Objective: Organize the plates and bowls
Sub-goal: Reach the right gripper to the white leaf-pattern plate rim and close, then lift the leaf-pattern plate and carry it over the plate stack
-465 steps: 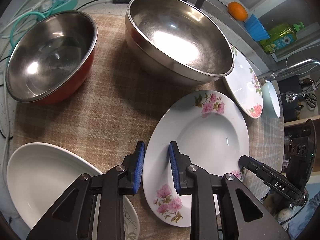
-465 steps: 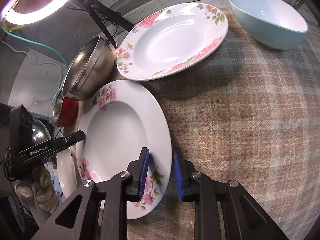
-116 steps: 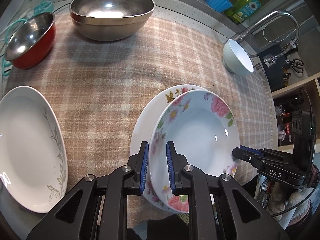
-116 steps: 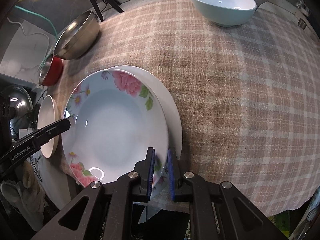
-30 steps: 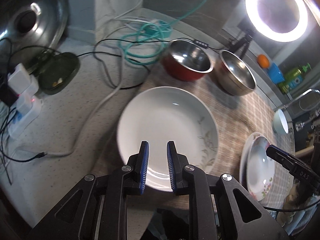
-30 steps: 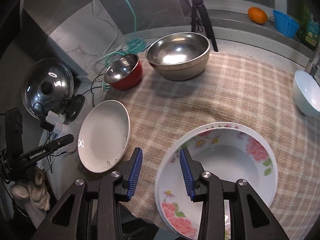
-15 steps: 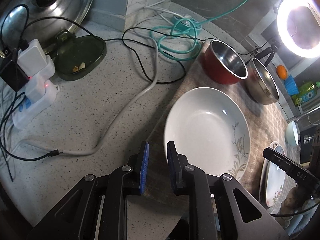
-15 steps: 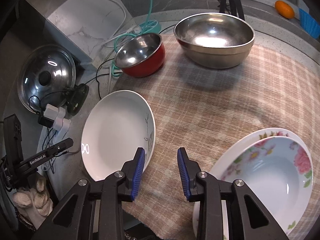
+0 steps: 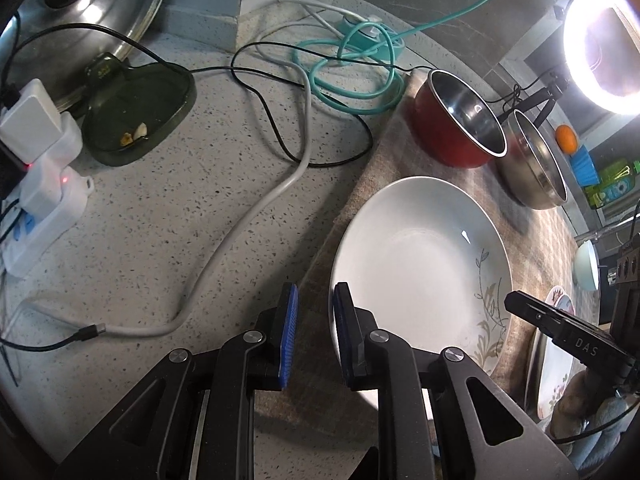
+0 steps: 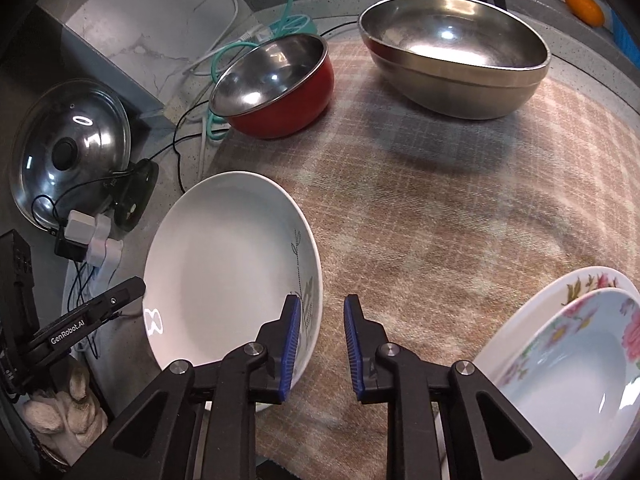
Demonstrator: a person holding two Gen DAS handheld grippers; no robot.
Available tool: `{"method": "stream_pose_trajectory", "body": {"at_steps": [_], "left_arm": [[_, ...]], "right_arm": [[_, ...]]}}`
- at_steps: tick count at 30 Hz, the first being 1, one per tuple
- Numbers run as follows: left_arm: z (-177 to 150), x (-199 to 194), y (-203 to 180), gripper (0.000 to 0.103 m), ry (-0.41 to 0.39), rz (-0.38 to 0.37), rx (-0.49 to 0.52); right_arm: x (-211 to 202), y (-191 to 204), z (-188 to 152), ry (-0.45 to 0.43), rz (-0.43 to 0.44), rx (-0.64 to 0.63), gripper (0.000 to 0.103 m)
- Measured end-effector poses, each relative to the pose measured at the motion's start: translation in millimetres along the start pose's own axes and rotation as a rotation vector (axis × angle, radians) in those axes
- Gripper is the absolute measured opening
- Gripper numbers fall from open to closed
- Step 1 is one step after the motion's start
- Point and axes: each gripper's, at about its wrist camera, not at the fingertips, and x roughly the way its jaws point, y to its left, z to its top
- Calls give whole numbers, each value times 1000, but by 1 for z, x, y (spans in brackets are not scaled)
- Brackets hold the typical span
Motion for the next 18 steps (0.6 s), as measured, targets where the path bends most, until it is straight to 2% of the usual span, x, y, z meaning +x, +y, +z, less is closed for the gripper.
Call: {"method": "stream_pose_trajectory", "body": {"at_steps": [13,18], "left_arm": [[3,7,-3,17,15,-2,12],[4,13,-4,14,42,-15,4]], "right_arm": [[16,0,2,55,15,12,9],[15,2,1,51,18,13,6]]}}
